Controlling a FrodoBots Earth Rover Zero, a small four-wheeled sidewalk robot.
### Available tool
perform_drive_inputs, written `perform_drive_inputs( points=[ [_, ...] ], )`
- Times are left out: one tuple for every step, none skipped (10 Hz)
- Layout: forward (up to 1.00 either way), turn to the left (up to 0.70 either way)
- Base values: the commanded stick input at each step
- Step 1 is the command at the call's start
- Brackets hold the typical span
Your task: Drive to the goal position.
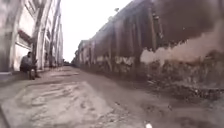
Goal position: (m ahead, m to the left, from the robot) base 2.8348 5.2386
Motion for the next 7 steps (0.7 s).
perform_drive_inputs(
  points=[
    [1.0, 0.35],
    [1.0, 0.4],
    [1.0, 0.4],
    [1.0, 0.4],
    [1.0, 0.4],
    [1.0, 0.4],
    [1.0, 0.38]
  ],
)
